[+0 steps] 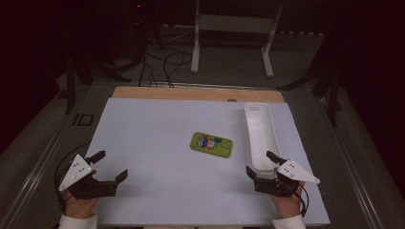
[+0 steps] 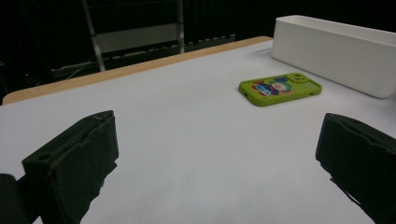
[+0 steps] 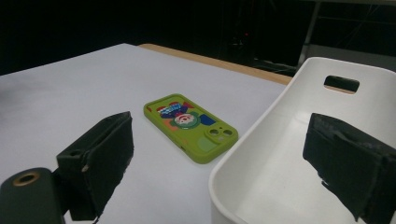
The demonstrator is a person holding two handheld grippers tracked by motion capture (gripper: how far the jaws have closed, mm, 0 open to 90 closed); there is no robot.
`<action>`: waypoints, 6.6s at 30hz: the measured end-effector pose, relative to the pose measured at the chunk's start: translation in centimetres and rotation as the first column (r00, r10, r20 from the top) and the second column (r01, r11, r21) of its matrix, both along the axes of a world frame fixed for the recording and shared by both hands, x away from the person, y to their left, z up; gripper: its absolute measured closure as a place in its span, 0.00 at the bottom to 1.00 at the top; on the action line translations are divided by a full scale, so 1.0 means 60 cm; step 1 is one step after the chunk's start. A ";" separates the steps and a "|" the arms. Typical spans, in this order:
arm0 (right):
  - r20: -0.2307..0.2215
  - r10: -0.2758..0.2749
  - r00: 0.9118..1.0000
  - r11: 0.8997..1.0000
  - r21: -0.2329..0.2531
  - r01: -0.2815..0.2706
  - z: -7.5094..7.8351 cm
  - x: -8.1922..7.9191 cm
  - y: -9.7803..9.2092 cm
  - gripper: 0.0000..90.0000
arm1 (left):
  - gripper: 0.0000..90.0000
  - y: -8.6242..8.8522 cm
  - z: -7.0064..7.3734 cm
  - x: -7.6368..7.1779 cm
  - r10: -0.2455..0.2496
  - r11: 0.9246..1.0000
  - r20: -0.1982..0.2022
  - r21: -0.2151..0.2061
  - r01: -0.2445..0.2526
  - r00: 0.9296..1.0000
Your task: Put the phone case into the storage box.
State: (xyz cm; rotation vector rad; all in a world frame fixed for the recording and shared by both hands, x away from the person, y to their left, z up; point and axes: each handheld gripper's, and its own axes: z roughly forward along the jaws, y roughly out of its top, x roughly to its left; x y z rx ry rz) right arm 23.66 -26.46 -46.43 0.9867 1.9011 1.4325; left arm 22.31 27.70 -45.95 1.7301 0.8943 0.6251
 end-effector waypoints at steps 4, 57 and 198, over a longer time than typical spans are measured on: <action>0.001 0.004 1.000 1.000 -0.001 -0.004 0.000 0.000 0.002 0.10 | 0.00 0.000 0.000 0.000 -0.002 1.000 0.000 0.004 0.002 1.000; 0.001 0.019 1.000 1.000 0.013 -0.019 0.000 -0.005 0.017 0.10 | 0.00 -0.080 0.029 0.034 -0.087 0.996 0.007 0.021 0.087 0.996; 0.001 0.023 1.000 0.999 0.034 -0.023 0.001 -0.005 0.019 0.10 | 0.00 -0.358 0.007 0.261 -0.205 0.977 -0.037 0.050 0.207 0.978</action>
